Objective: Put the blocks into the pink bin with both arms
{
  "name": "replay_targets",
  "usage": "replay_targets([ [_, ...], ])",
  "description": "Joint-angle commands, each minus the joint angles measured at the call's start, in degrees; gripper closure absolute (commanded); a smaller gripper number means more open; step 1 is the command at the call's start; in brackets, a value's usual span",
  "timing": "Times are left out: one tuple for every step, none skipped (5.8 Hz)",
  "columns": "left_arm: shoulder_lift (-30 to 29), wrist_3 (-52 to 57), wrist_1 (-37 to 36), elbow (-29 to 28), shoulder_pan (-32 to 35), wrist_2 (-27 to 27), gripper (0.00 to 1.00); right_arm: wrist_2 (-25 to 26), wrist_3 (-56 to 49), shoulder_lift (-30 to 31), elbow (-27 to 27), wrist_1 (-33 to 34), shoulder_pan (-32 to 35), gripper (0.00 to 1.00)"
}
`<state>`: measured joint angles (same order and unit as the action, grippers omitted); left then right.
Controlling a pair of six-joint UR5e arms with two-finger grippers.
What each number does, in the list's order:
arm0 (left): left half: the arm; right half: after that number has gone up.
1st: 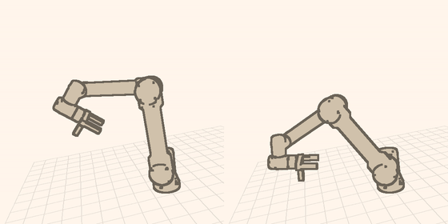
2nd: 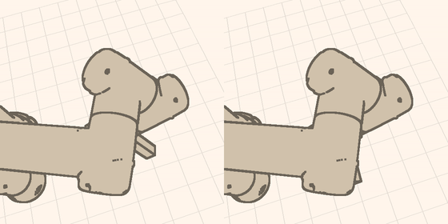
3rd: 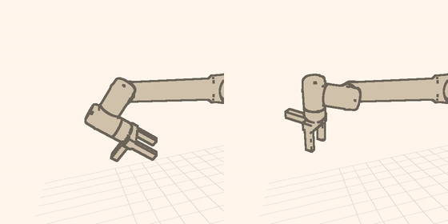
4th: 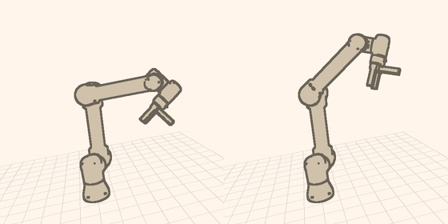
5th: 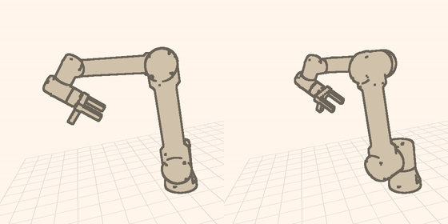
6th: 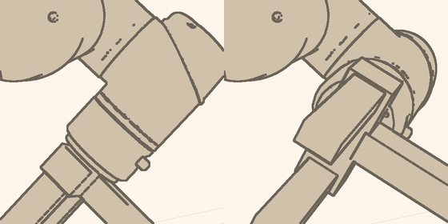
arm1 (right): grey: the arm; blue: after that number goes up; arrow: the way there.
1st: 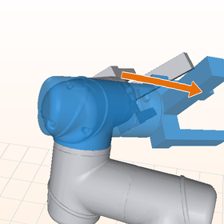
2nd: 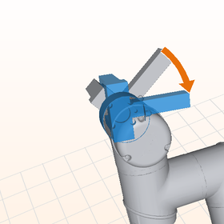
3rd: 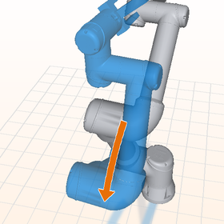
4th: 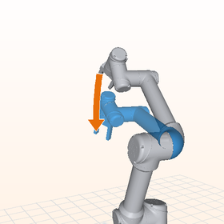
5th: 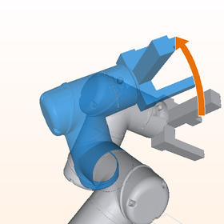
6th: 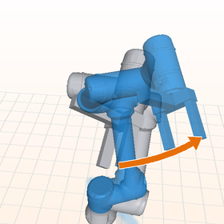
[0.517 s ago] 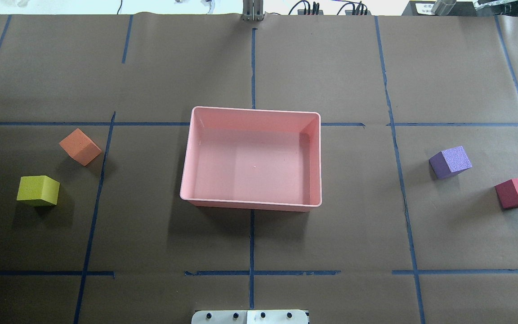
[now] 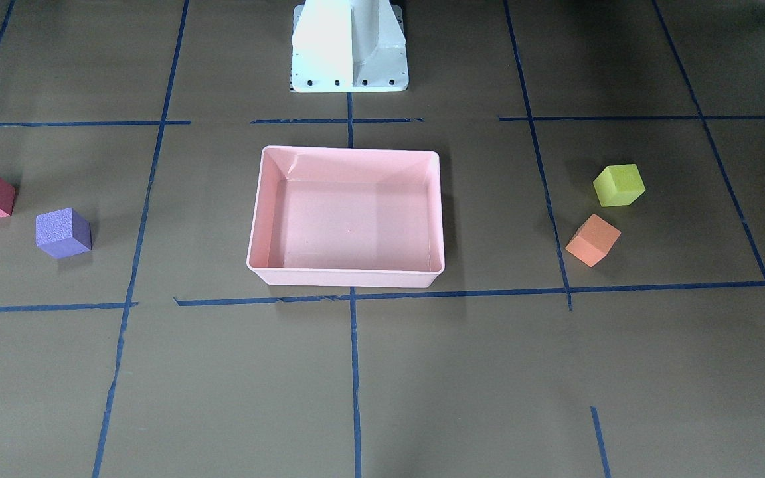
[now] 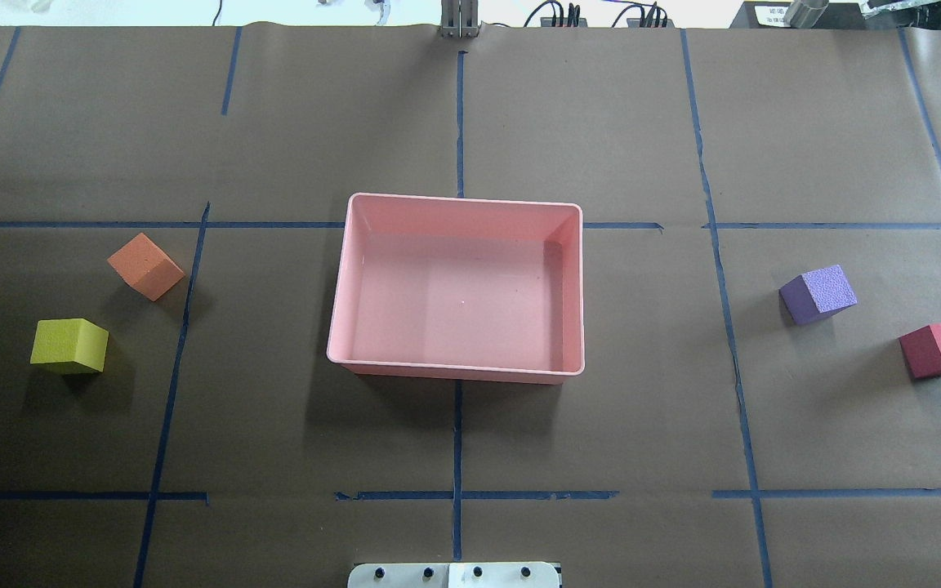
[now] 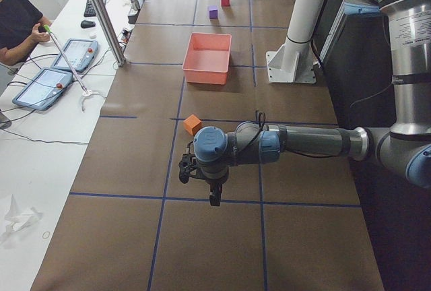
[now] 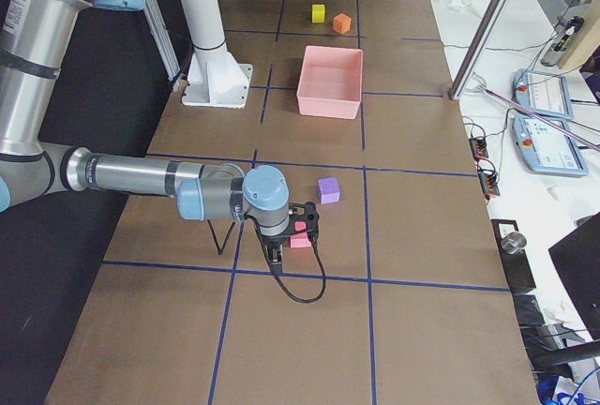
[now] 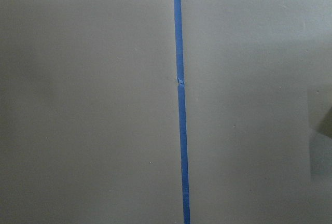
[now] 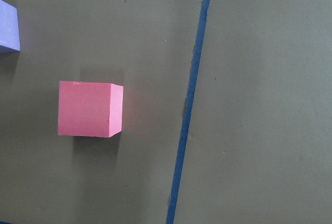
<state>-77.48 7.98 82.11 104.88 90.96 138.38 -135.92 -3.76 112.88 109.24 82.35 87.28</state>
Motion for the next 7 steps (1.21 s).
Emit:
replay_targets([
  [0.3, -0.2, -0.3, 0.1, -0.1, -0.2, 0.0, -0.4, 0.2, 0.2, 0.1, 0.2, 0.0, 0.0],
  [1.4, -0.1, -0.2, 0.4, 0.0, -0.2, 0.0, -0.3, 0.2, 0.2, 0.0, 0.1, 0.0, 0.0],
  [1.5, -0.1, 0.0, 0.4, -0.1, -0.1, 0.0, -0.4, 0.2, 0.2, 0.0, 0.0, 0.0, 0.0],
  [1.1, -0.2, 0.4, 0.6, -0.1, 0.7, 0.0, -0.3, 0.4, 0.2, 0.0, 0.1, 0.0, 0.0],
  [0.8, -0.5, 0.5, 0.5, -0.1, 0.8, 0.0, -1.0, 5.4, 0.2, 0.3, -0.4, 0.0, 0.0],
  [1.0, 0.2, 0.7, 0.3, -0.1, 0.8, 0.0, -1.4, 6.3, 0.2, 0.0, -5.7, -0.1, 0.0],
  [1.2, 0.1, 0.9, 0.8, -0.1, 0.9, 0.0, -1.5, 6.9, 0.2, -0.2, -5.9, -0.4, 0.0],
])
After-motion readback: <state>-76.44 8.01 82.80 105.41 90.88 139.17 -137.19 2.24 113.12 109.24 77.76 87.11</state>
